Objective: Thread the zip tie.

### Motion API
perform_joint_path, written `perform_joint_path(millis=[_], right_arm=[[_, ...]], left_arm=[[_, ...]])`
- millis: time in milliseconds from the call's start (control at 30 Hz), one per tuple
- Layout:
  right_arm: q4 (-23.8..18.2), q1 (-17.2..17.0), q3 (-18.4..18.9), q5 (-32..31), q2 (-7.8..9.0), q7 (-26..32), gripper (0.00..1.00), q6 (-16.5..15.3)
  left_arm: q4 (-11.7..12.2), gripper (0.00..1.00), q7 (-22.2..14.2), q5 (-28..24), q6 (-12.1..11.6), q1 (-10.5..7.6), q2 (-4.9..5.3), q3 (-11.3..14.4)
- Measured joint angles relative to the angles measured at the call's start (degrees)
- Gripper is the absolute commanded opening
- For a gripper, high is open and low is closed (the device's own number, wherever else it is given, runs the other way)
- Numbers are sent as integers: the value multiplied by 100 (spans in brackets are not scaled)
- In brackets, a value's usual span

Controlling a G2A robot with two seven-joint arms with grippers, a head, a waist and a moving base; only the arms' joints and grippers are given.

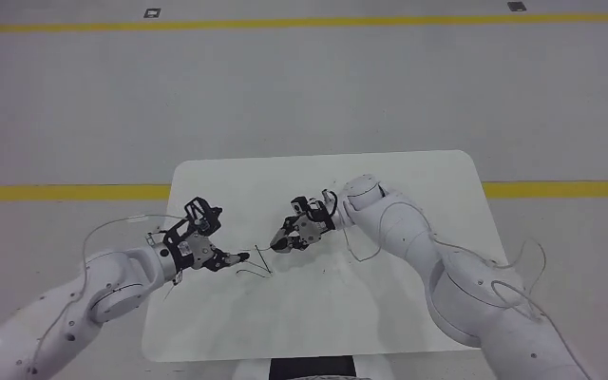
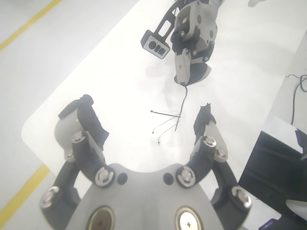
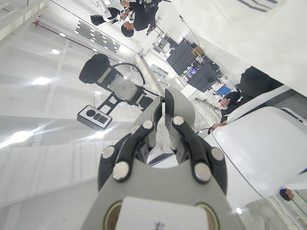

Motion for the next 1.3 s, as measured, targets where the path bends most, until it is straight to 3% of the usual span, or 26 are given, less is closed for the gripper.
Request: perform_joint_path(millis=[100, 367, 467, 633, 967, 1067, 1300], right_arm=[[0, 0, 0, 0, 0, 0, 0, 0], [0, 0, 0, 0, 0, 0, 0, 0], [-83, -61, 54, 6, 16, -106, 0, -21], [-233, -97, 185, -85, 108, -40, 0, 1], [-433, -154, 152, -152, 223, 0, 0, 0], [-471, -152, 86, -103, 240, 0, 0, 0], [-468, -152, 89, -105, 239, 0, 0, 0]], left_arm=[[-4, 100, 126, 122, 0, -31, 71, 90], [8, 100, 118, 126, 13, -35, 64, 86], [37, 100, 160, 419, 16, -72, 40, 137], [119, 100, 545, 849, -1, -129, 67, 328], [381, 100, 1399, 1779, 1, -433, 262, 833], [451, 100, 1375, 1875, 1, -511, 306, 923], [449, 100, 1366, 1875, 2, -513, 303, 921]])
